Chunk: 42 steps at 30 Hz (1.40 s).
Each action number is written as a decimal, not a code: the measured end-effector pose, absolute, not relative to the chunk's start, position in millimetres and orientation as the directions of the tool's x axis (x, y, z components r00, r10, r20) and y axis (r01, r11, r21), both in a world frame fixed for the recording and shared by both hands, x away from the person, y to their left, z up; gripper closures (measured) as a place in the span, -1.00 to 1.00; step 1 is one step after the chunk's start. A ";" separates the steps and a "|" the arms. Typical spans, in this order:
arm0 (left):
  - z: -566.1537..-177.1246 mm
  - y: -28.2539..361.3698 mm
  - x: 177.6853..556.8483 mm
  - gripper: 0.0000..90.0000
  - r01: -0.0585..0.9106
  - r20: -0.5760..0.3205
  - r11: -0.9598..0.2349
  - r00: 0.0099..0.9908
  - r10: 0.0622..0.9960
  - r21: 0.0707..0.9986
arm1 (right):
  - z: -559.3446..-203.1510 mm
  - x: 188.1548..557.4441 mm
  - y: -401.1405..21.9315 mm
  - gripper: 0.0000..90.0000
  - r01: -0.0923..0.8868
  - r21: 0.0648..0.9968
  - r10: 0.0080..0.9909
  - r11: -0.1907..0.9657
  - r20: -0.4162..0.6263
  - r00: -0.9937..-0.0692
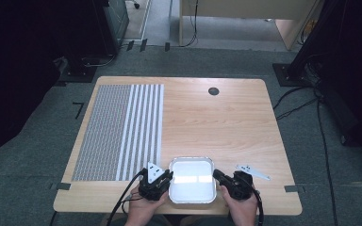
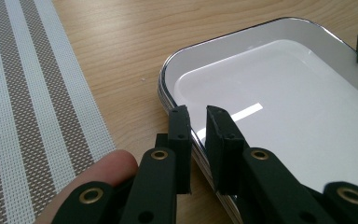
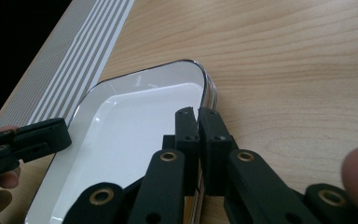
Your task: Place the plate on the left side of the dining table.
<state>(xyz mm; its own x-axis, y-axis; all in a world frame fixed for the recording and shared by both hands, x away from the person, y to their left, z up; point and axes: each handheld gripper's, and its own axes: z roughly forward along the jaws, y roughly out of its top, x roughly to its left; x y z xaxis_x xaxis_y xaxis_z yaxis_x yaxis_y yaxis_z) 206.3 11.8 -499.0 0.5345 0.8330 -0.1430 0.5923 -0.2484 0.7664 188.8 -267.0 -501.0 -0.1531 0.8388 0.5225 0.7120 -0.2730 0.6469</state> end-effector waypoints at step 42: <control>-498.6 -0.9 195.3 0.48 0.565 -0.145 -0.286 0.598 0.789 0.774 | -491.6 174.9 -258.7 0.74 0.597 0.764 0.923 -0.246 0.372 -0.097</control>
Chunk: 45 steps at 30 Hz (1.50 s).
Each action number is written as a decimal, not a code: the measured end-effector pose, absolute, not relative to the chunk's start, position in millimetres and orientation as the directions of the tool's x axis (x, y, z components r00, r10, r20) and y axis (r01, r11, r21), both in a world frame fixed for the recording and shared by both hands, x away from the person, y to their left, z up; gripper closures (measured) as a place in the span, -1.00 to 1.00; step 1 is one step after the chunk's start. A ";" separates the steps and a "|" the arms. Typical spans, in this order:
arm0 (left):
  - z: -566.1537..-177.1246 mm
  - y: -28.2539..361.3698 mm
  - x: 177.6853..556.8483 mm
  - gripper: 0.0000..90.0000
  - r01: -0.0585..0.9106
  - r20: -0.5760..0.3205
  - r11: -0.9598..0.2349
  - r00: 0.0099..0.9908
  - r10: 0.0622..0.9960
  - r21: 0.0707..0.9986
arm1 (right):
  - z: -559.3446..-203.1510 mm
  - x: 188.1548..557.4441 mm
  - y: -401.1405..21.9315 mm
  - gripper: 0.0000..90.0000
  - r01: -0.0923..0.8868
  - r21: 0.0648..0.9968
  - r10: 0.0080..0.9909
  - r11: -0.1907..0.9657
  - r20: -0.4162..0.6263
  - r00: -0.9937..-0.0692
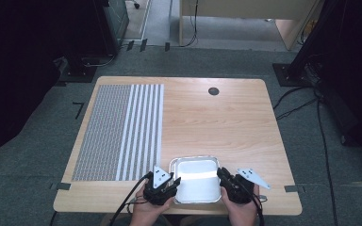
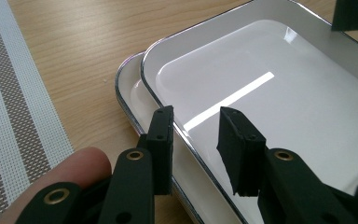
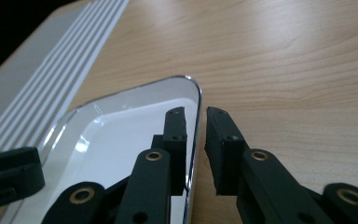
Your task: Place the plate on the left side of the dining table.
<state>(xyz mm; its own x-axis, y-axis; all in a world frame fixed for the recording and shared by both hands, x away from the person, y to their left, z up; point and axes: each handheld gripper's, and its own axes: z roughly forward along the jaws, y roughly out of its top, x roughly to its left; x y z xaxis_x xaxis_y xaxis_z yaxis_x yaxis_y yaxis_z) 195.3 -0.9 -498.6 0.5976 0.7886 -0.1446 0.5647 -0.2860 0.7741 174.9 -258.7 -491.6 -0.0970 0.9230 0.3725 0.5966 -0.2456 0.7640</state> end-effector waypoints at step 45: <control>-487.2 -0.8 201.8 0.61 0.587 -0.181 -0.244 0.571 0.800 0.772 | -493.8 183.6 -258.0 0.97 0.655 0.633 0.857 -0.412 0.514 0.041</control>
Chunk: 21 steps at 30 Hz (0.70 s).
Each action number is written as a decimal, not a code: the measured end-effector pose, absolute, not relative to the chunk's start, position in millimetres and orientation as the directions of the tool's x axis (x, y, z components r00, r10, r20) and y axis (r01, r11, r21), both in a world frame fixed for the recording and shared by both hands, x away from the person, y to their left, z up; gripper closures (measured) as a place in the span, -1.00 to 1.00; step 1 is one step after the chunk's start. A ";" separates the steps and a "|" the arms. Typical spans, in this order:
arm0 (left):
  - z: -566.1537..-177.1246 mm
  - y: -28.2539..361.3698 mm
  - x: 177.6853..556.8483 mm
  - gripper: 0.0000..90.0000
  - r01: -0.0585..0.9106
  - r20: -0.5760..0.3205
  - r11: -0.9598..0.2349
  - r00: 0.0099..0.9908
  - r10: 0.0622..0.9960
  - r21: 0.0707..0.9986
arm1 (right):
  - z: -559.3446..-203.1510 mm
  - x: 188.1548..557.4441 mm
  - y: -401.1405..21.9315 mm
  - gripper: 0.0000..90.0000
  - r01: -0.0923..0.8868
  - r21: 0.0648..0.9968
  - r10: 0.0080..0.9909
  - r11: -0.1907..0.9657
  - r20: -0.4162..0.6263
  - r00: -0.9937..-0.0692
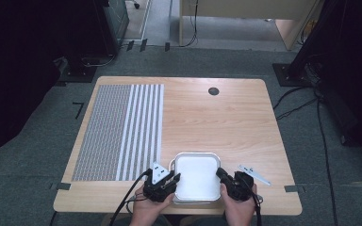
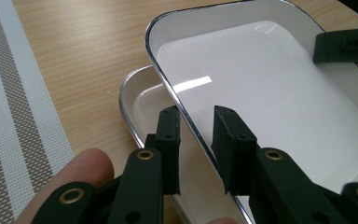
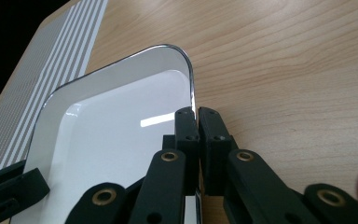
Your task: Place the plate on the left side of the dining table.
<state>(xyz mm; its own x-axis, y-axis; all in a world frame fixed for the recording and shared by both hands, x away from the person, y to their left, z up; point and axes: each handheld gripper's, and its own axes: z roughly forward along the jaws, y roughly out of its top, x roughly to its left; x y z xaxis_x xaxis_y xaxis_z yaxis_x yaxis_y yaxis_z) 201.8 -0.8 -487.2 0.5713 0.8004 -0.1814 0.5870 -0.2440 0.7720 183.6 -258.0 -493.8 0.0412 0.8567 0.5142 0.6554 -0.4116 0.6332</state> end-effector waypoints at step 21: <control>-464.4 21.5 217.4 0.62 0.575 -0.176 -0.226 0.559 0.811 0.786 | -473.6 205.2 -238.0 0.99 0.674 0.631 0.861 -0.385 0.508 0.017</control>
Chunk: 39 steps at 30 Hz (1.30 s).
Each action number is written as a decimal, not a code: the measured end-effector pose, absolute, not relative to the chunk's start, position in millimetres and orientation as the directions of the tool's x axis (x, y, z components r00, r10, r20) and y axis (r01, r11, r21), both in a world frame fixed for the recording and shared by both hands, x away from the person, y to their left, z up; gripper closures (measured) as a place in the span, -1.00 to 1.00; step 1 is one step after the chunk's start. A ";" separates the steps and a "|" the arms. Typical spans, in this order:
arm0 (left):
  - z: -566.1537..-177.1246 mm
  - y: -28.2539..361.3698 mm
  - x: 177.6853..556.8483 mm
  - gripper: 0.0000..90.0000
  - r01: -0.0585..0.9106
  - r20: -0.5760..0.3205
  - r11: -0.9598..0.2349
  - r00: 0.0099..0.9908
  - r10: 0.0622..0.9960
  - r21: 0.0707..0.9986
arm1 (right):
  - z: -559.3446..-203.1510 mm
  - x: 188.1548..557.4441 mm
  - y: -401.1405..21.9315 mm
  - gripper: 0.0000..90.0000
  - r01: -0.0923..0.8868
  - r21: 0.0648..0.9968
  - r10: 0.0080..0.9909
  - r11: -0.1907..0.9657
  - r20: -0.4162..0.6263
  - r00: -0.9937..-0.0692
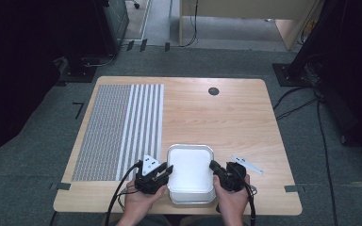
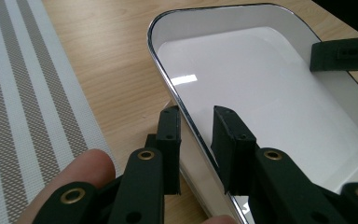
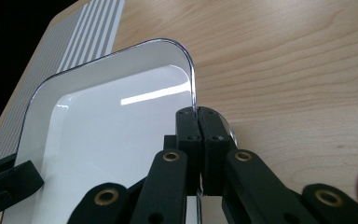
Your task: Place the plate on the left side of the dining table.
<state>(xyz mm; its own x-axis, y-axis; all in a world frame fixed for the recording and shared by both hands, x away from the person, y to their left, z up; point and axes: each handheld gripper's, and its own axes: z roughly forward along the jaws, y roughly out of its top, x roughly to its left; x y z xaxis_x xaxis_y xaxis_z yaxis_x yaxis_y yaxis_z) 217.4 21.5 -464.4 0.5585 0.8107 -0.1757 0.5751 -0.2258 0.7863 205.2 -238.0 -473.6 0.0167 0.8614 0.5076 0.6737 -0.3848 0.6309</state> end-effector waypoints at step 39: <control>-442.6 133.1 266.9 0.74 0.584 -0.177 -0.096 0.393 0.902 0.806 | -451.7 275.3 -118.4 1.00 0.714 0.625 0.856 -0.316 0.512 -0.070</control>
